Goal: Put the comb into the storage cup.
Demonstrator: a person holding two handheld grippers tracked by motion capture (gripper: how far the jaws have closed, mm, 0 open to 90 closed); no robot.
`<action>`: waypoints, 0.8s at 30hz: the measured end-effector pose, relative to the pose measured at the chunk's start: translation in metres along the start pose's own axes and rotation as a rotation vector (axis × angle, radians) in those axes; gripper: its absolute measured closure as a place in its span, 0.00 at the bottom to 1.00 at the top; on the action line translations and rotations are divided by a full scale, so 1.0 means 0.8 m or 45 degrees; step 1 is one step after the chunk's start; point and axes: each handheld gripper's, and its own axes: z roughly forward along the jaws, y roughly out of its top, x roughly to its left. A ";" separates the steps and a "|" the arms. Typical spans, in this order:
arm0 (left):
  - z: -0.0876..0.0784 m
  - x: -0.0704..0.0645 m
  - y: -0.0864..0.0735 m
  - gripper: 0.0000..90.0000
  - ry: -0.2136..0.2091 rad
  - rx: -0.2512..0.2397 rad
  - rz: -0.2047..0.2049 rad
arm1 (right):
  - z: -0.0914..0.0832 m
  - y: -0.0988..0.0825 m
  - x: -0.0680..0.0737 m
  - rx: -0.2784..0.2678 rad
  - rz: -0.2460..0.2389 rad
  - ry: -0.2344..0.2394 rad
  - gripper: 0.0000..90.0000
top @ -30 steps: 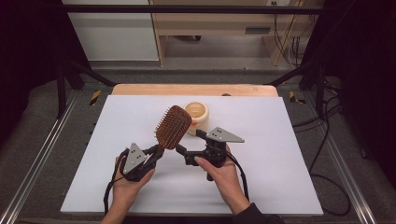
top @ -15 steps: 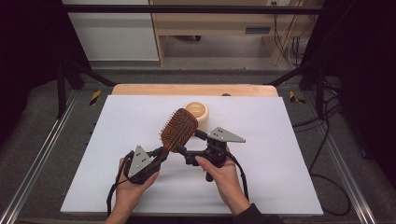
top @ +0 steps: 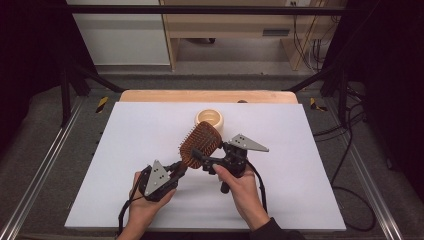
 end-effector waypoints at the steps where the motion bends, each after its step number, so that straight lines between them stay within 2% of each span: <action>1: 0.001 -0.001 0.000 0.80 0.001 0.000 0.001 | -0.001 0.000 -0.001 -0.002 0.004 -0.001 0.17; 4: 0.002 -0.002 0.000 0.80 0.006 -0.003 0.022 | -0.003 0.002 -0.002 -0.013 0.014 0.002 0.19; 9: 0.002 -0.003 -0.001 0.80 0.005 -0.001 0.014 | -0.005 0.005 -0.005 -0.037 0.053 0.004 0.24; 24: 0.004 -0.004 -0.001 0.80 0.007 0.002 0.026 | -0.008 0.005 -0.009 -0.040 0.087 0.013 0.31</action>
